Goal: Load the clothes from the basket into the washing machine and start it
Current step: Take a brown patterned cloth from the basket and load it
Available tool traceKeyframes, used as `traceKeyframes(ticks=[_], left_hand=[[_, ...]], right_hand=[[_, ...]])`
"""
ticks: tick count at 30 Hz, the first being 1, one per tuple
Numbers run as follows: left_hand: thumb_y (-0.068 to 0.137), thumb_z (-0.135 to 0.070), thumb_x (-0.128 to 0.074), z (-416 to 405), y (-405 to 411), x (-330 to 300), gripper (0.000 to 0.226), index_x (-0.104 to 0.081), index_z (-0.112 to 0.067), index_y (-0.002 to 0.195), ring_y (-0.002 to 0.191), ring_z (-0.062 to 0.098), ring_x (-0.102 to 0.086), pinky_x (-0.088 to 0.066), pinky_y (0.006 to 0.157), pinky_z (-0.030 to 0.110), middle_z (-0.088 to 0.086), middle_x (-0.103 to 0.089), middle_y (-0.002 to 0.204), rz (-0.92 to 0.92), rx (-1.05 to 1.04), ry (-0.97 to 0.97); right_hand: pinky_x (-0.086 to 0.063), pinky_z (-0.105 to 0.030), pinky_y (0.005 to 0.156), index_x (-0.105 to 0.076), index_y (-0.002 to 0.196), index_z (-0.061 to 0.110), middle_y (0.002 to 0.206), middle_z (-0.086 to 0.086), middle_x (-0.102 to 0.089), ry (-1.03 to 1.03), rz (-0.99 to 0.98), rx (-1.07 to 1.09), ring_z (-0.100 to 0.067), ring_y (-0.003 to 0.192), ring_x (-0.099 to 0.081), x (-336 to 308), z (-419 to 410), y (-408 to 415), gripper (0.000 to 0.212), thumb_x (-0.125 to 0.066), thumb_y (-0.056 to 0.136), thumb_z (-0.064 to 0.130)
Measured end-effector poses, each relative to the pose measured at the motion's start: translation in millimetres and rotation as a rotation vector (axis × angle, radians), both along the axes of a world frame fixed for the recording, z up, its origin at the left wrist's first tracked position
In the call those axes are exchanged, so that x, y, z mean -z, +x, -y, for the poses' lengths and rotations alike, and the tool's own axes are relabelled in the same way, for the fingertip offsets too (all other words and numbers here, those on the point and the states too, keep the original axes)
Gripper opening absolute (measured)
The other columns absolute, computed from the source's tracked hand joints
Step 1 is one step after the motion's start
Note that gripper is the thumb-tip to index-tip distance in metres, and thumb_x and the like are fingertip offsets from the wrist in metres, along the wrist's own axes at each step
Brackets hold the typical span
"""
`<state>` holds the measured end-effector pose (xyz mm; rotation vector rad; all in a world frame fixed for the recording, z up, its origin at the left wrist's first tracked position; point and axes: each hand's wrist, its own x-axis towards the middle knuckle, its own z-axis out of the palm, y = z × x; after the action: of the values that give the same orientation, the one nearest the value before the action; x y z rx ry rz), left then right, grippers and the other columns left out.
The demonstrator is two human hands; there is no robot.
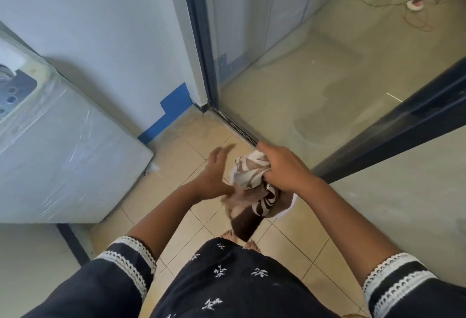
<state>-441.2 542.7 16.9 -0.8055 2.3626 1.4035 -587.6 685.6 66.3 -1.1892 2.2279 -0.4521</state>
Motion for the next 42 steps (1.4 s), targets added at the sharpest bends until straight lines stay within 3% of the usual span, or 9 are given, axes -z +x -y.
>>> traceKeyframes(ticks=[4, 10, 15, 21, 27, 30, 33, 37, 42], left_hand=[[0.089, 0.000, -0.060, -34.2, -7.7, -0.3, 0.043, -0.056, -0.023, 0.125, 0.119, 0.026, -0.058, -0.049, 0.105, 0.046, 0.010, -0.062, 0.126, -0.104, -0.177, 0.457], [0.093, -0.007, -0.055, -23.5, 4.7, 7.2, 0.038, -0.056, -0.002, 0.131, 0.114, 0.029, -0.057, -0.044, 0.101, 0.043, 0.019, -0.063, 0.126, -0.439, -0.444, 0.848], [0.068, -0.022, -0.064, -11.5, 4.7, -4.6, 0.040, -0.075, -0.006, 0.103, 0.100, 0.030, -0.068, -0.056, 0.088, 0.043, 0.016, -0.071, 0.108, -0.524, -0.623, 1.187], [0.102, -0.021, -0.045, -21.4, -6.5, -4.4, 0.027, -0.057, -0.015, 0.125, 0.106, 0.033, -0.064, -0.052, 0.094, 0.051, 0.017, -0.068, 0.117, -0.297, -0.687, 0.833], [0.071, -0.021, -0.078, -19.9, 13.9, 15.2, 0.117, 0.000, -0.026, 0.157, 0.145, 0.026, -0.020, -0.027, 0.114, 0.037, 0.008, -0.008, 0.161, -0.239, -0.400, -0.058], [0.068, -0.031, -0.080, -32.8, 10.4, 13.0, 0.112, -0.009, -0.029, 0.155, 0.136, 0.015, -0.037, -0.042, 0.108, 0.027, 0.001, -0.025, 0.155, -0.279, -0.101, 0.153], [0.084, -0.011, -0.064, -36.8, 6.4, 13.2, 0.047, -0.050, -0.014, 0.128, 0.111, 0.028, -0.062, -0.057, 0.088, 0.032, 0.009, -0.062, 0.120, -0.287, -0.314, 0.361], [0.095, -0.009, -0.055, -9.0, 17.0, 7.0, 0.029, -0.060, -0.003, 0.123, 0.112, 0.033, -0.064, -0.056, 0.092, 0.042, 0.016, -0.070, 0.118, -0.469, -0.601, 0.748], [0.079, -0.056, -0.051, 3.7, 23.4, -17.4, 0.053, -0.067, -0.011, 0.100, 0.098, 0.028, -0.063, -0.049, 0.089, 0.040, 0.011, -0.073, 0.096, -0.450, -1.025, 1.076]], right_hand=[[-0.052, -0.033, 0.072, -0.048, 0.109, 0.023, 0.098, 0.002, -0.058, -0.302, 0.225, 0.006, -0.018, 0.088, -0.059, -30.6, 23.4, 24.6, 0.047, -0.067, 0.069, 0.007], [-0.036, -0.027, 0.113, -0.033, 0.145, 0.041, 0.147, 0.009, -0.030, -0.420, 0.511, 0.065, -0.005, 0.139, -0.034, 2.6, -2.3, 3.2, 0.099, -0.089, 0.067, 0.015], [-0.042, -0.026, 0.107, -0.034, 0.131, 0.057, 0.130, 0.031, -0.047, -0.288, 0.425, 0.115, 0.002, 0.122, -0.049, 39.1, -19.1, 11.9, 0.087, -0.090, 0.068, 0.035], [-0.052, -0.035, 0.084, -0.054, 0.133, 0.024, 0.110, -0.001, -0.069, -0.158, 0.174, 0.201, -0.024, 0.101, -0.065, 65.2, -9.3, 36.0, 0.043, -0.063, 0.091, 0.030], [-0.050, -0.038, 0.076, -0.037, 0.135, 0.022, 0.128, -0.007, -0.050, 0.139, -0.349, 0.022, -0.030, 0.110, -0.052, 42.2, -6.0, 17.8, 0.061, -0.060, 0.083, 0.001], [-0.051, -0.032, 0.069, -0.040, 0.133, 0.026, 0.131, 0.000, -0.039, -0.074, -0.235, 0.008, -0.022, 0.099, -0.057, 10.6, 19.6, 34.1, 0.067, -0.063, 0.080, -0.005], [-0.045, -0.014, 0.066, -0.044, 0.131, 0.033, 0.138, 0.007, -0.032, -0.332, -0.101, -0.140, -0.012, 0.099, -0.055, -15.8, 38.8, 57.7, 0.074, -0.069, 0.073, -0.005], [-0.045, -0.030, 0.108, -0.047, 0.136, 0.030, 0.142, 0.010, -0.035, -0.634, 0.310, 0.028, -0.008, 0.131, -0.043, -17.0, 24.9, 48.5, 0.077, -0.084, 0.070, 0.014], [-0.037, -0.037, 0.112, -0.028, 0.146, 0.045, 0.146, 0.016, -0.038, -0.266, 0.387, 0.182, -0.008, 0.133, -0.040, 26.4, -5.7, 29.5, 0.117, -0.091, 0.049, 0.061]])
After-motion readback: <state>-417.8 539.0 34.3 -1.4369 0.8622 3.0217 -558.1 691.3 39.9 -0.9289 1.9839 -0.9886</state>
